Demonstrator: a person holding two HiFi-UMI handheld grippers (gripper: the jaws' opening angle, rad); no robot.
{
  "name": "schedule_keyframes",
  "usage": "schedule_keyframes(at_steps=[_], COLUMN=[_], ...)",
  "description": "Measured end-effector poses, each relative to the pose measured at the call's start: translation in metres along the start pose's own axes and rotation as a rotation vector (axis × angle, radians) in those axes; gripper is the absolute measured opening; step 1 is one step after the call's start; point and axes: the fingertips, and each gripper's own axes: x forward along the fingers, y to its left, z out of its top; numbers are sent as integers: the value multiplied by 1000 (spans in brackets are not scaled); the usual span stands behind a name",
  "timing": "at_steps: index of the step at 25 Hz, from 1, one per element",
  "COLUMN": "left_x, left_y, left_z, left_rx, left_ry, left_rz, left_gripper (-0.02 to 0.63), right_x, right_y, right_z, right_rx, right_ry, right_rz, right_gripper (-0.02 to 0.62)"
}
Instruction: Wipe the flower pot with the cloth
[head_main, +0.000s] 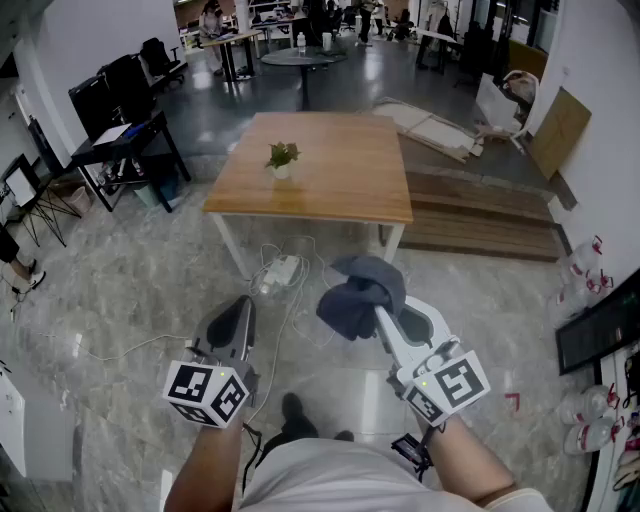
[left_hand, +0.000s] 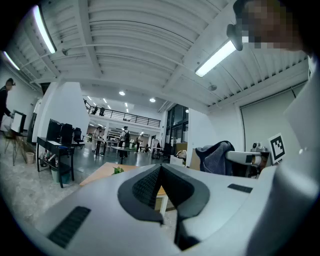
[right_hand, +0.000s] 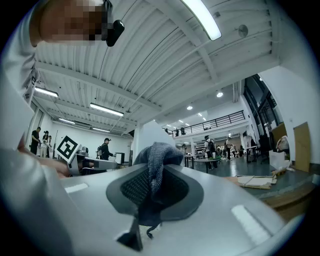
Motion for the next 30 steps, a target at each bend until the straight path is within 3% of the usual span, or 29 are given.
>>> schedule_keyframes(at_steps=[18,30], left_x=[17,56], left_y=[31,146], left_z=[0,-7], left_rx=[-3,-29], left_ry=[13,40], left_rz=[-7,0], left_gripper=[6,6], right_x=[35,143], right_y=[-2,-1], right_z=[-9,-32], right_rx=[-10,-10], right_ry=[29,69], right_rz=[-19,-42], right_gripper=[44,44])
